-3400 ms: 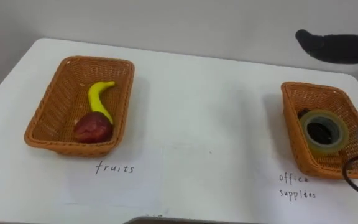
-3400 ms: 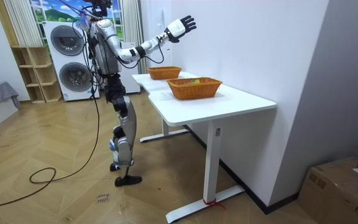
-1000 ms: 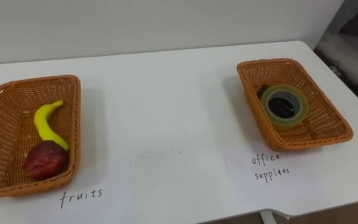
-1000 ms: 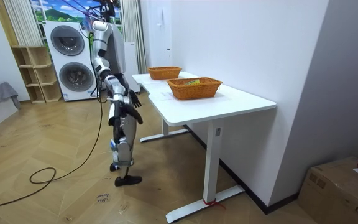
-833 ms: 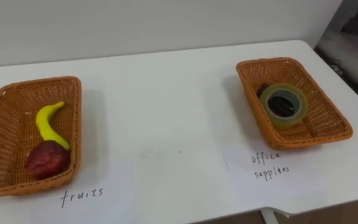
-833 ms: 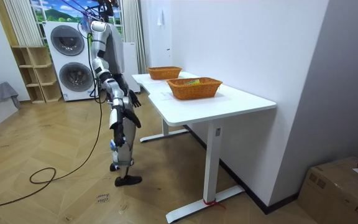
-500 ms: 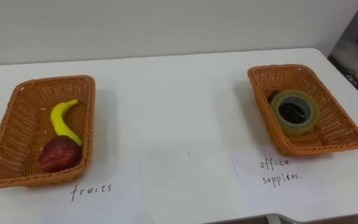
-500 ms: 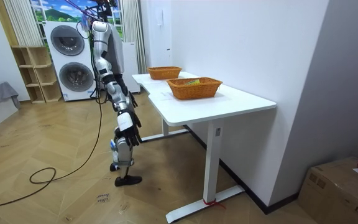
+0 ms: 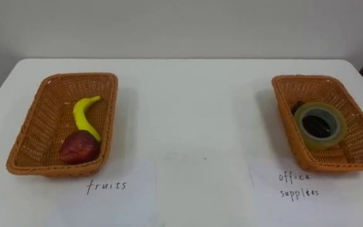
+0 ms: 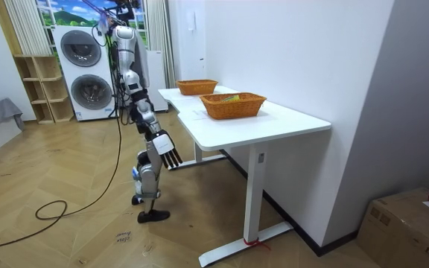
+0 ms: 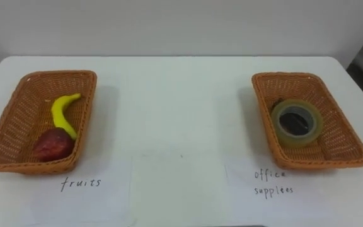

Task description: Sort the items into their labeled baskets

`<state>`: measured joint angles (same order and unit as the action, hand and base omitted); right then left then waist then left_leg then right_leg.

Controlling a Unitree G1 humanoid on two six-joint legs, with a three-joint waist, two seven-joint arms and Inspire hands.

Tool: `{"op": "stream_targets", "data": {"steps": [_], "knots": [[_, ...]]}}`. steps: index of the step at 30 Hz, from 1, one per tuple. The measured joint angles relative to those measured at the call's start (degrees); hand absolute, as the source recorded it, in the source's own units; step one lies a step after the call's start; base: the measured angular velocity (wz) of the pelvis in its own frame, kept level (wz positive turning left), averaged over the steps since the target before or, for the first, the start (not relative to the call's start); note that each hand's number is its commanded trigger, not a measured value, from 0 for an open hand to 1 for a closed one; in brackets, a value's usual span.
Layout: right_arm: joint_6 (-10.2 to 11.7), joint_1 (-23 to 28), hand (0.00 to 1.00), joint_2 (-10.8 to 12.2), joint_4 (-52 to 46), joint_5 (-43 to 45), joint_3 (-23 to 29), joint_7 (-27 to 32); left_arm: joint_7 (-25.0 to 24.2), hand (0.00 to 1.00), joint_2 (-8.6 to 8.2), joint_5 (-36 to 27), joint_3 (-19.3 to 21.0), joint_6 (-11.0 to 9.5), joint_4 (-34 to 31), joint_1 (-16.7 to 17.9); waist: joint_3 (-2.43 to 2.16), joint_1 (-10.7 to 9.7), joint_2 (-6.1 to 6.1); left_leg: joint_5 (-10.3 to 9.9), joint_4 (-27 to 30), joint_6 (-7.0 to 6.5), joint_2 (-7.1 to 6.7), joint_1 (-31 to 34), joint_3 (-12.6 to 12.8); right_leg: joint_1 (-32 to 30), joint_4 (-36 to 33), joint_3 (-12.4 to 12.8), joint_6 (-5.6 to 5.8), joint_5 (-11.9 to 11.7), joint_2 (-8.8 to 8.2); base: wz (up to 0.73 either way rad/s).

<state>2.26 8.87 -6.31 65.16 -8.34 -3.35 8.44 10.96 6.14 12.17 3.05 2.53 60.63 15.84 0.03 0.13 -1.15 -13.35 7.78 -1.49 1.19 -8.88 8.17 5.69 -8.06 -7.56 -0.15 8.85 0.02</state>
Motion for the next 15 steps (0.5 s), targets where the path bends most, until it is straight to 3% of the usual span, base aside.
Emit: {"op": "stream_targets", "data": {"steps": [15], "knots": [[-0.51, -1.37, 0.0, -0.05, 1.51, 1.94, 0.0, -2.24, -0.29, 0.0, -0.24, 2.66, 0.09, 0.58, 0.67, -0.08, 0.14, 0.45, 0.05, -0.1, 0.1, 0.05, 0.01, 0.56, -0.93, 0.49, 0.3, -0.84, 0.0, 0.0, -0.04, 0.02]]}}
